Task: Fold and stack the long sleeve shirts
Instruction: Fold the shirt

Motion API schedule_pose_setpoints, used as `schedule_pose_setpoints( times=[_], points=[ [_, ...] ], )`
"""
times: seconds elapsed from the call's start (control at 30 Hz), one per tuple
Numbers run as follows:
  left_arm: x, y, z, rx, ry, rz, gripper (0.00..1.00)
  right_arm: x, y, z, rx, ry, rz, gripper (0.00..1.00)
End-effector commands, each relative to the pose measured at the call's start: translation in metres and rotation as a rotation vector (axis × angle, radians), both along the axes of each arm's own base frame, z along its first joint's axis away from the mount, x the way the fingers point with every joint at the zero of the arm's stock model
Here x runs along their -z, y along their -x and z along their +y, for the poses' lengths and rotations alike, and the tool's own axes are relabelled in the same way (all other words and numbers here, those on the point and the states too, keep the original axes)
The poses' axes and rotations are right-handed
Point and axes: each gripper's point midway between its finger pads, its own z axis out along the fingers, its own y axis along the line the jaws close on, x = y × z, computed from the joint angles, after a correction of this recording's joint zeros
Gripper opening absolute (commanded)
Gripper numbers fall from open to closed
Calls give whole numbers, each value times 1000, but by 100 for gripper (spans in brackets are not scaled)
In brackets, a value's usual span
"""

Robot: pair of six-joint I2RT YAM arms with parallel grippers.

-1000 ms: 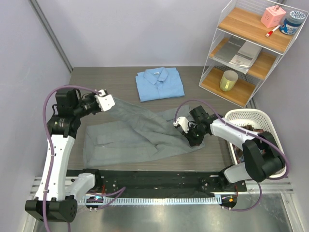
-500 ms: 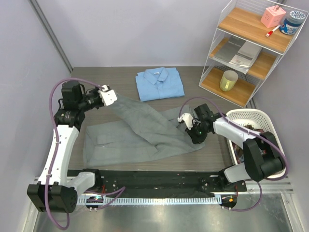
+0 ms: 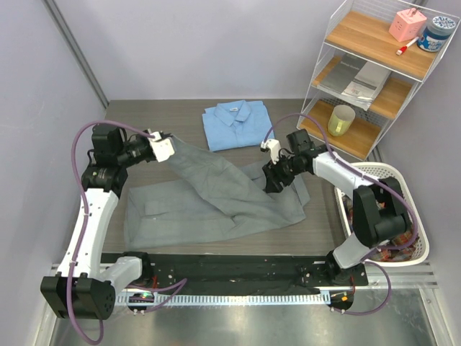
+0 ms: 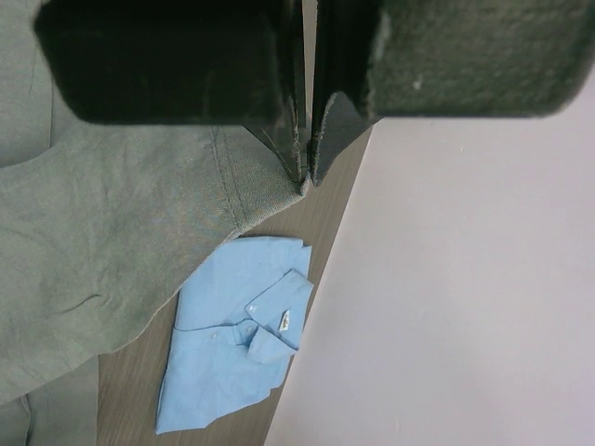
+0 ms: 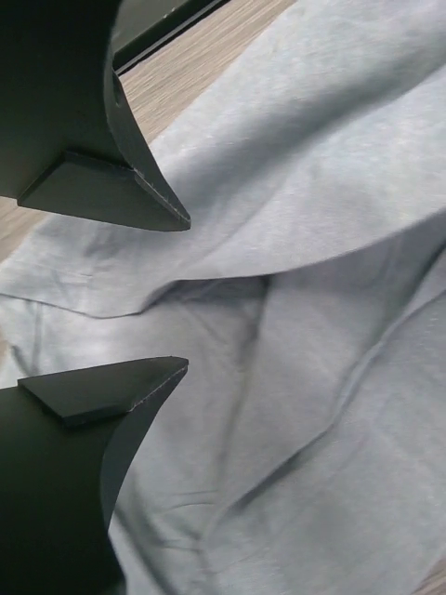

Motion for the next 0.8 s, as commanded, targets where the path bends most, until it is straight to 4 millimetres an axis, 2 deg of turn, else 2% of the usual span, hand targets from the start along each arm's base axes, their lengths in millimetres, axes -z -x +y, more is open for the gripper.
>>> schedule_pose_setpoints(
  times=[0.0, 0.13, 0.3, 0.4, 0.47, 0.5, 0.57, 0.6, 0.63, 0.77],
  points=[
    [-19, -1, -2, 22, 3, -83, 0, -15, -17, 29, -43, -103, -5, 62],
    [-17, -1, 1, 9, -10, -90, 0, -7, -15, 43, -112, -94, -13, 62],
    [-15, -2, 1, 4, -8, -80, 0, 12, -24, 47, -127, -63, -3, 61],
    [-13, -3, 2, -1, -6, -73, 0, 9, -28, 48, -140, -62, -20, 56],
    [-11, -4, 3, -8, -9, -67, 0, 3, -30, 50, -151, -72, -33, 47],
    [-10, -5, 4, -14, -10, -63, 0, -1, -32, 50, -150, -72, -35, 30],
    [-9, -5, 5, -23, -7, -56, 0, -9, -33, 50, -151, -66, -53, 15],
    [-7, -6, 5, -23, -7, -48, 0, -13, -34, 47, -145, -62, -57, 4],
    [-5, -6, 5, -23, -10, -45, 0, -16, -36, 44, -134, -56, -67, 1],
    [3, -8, 6, -26, -19, -29, 0, -31, -40, 31, -101, -38, -118, 1]
  ],
)
